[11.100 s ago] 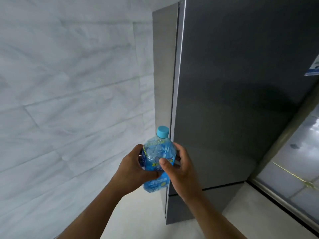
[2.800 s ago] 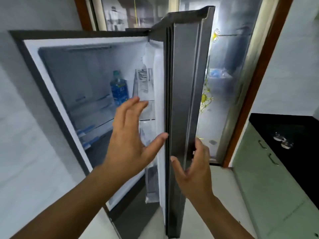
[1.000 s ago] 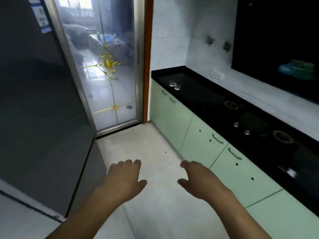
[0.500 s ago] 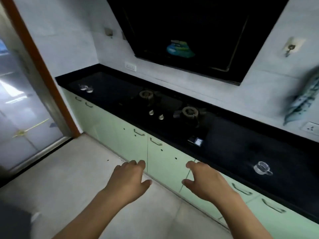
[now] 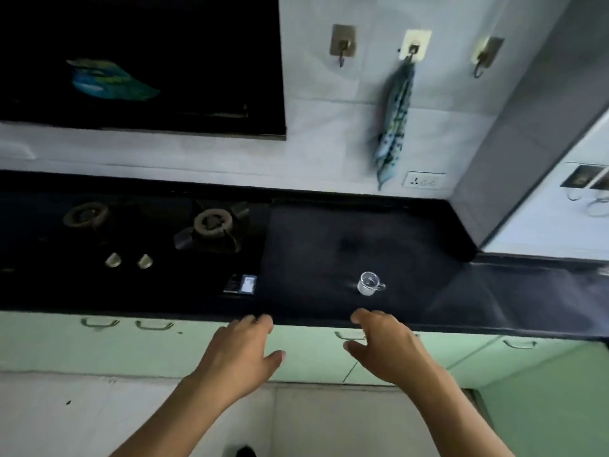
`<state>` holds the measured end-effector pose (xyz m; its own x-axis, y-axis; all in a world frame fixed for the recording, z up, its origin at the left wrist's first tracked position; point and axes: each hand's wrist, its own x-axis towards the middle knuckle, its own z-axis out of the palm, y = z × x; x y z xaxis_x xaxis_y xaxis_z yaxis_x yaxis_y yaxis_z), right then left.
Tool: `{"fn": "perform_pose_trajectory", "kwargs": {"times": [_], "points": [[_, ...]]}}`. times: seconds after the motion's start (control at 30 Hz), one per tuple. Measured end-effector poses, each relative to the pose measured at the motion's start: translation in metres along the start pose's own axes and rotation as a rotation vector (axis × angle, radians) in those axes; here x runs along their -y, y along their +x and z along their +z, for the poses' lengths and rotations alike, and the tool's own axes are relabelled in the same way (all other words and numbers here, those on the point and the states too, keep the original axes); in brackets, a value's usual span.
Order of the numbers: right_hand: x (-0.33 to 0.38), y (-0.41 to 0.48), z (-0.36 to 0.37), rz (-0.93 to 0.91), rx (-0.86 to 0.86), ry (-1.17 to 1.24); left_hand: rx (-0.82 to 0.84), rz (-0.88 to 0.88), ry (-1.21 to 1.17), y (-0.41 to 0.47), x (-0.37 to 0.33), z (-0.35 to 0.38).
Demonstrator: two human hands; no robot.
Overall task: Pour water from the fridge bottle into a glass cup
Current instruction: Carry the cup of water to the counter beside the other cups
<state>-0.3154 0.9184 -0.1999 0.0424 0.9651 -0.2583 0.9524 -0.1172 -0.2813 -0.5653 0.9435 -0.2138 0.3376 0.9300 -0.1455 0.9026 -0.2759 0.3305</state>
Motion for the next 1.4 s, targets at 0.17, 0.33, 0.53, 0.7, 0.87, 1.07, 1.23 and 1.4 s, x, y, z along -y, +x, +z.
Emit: {"fn": "perform_pose_trajectory", "kwargs": {"times": [0.17, 0.33, 0.53, 0.7, 0.87, 1.07, 1.23, 1.4], "points": [[-0.035, 0.030, -0.010, 0.180, -0.050, 0.056, 0.078, 0.157, 0.017, 0.083, -0.019, 0.007], [-0.077, 0.058, -0.010, 0.275, -0.087, 0.128, 0.136, 0.256, 0.055, 0.159, -0.051, 0.030], [-0.137, 0.115, -0.002, 0.267, -0.083, 0.198, 0.140, 0.224, -0.013, 0.232, -0.091, 0.081], [-0.187, 0.173, 0.011, 0.164, -0.035, 0.235, 0.164, 0.039, -0.033, 0.272, -0.113, 0.127], [-0.217, 0.214, 0.035, 0.087, 0.060, 0.259, 0.161, -0.136, -0.153, 0.296, -0.122, 0.166], [-0.228, 0.239, 0.065, 0.061, 0.136, 0.255, 0.153, -0.276, -0.309, 0.303, -0.121, 0.205], [-0.229, 0.252, 0.074, 0.081, 0.132, 0.259, 0.130, -0.313, -0.353, 0.308, -0.120, 0.220], [-0.228, 0.261, 0.078, 0.094, 0.118, 0.253, 0.119, -0.334, -0.427, 0.314, -0.124, 0.229]]}}
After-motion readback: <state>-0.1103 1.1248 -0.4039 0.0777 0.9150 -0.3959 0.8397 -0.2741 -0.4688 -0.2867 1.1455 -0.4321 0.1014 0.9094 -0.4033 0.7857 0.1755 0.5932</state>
